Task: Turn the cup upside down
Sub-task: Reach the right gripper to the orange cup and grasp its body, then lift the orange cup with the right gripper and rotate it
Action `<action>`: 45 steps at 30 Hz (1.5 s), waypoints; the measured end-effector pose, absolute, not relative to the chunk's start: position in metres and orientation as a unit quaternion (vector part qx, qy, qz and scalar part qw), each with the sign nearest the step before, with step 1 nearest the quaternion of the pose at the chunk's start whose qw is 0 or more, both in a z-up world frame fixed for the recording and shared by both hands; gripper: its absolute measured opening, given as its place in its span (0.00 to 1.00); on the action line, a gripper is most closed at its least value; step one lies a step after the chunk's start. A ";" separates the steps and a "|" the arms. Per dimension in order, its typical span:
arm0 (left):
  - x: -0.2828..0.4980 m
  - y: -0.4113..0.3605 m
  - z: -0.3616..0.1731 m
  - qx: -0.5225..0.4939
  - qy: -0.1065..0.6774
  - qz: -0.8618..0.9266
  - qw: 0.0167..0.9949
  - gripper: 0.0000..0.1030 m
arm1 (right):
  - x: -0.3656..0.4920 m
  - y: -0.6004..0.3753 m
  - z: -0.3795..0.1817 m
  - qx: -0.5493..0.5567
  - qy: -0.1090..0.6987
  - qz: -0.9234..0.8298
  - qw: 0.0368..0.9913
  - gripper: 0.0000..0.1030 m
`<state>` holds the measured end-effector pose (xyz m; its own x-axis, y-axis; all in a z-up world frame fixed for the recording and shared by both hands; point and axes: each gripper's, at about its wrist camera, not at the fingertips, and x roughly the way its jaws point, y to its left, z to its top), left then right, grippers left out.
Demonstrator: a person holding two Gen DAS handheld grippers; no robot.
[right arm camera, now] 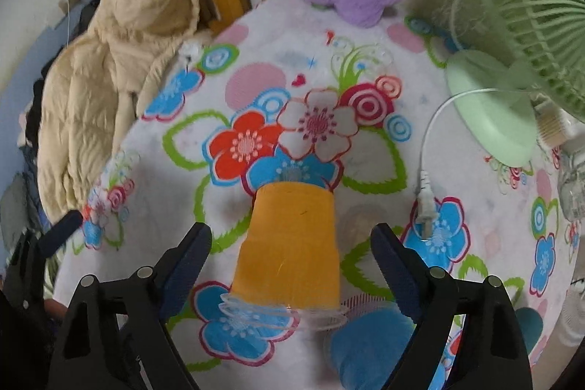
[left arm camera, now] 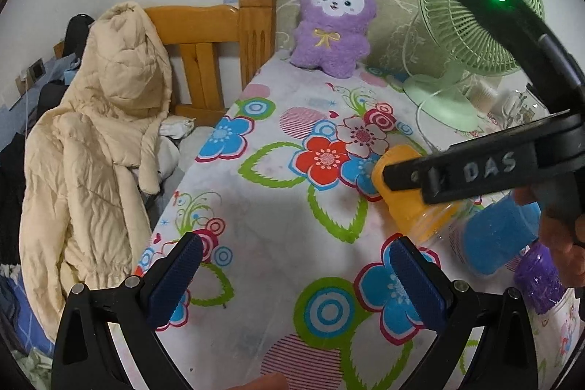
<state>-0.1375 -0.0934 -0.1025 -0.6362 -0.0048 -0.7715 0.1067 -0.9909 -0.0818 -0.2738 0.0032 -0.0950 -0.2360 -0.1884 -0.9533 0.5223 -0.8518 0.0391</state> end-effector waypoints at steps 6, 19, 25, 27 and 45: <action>-0.144 -0.085 -0.107 0.436 0.050 -0.899 0.019 1.00 | -0.279 -0.006 -0.115 0.608 0.152 -0.742 0.239 0.64; -0.097 -0.057 -0.085 0.420 0.042 -0.906 -0.033 1.00 | -0.220 0.038 -0.063 0.563 0.059 -0.775 0.282 0.62; -0.057 -0.024 -0.077 0.417 0.032 -0.905 -0.083 1.00 | -0.169 0.063 -0.051 0.548 0.038 -0.782 0.294 0.62; -0.044 -0.016 -0.074 0.416 0.030 -0.904 -0.094 1.00 | -0.156 0.073 -0.049 0.542 0.033 -0.787 0.292 0.62; 0.029 0.021 -0.094 0.457 0.022 -0.874 -0.164 1.00 | -0.069 0.166 -0.106 0.582 -0.075 -0.781 0.215 0.62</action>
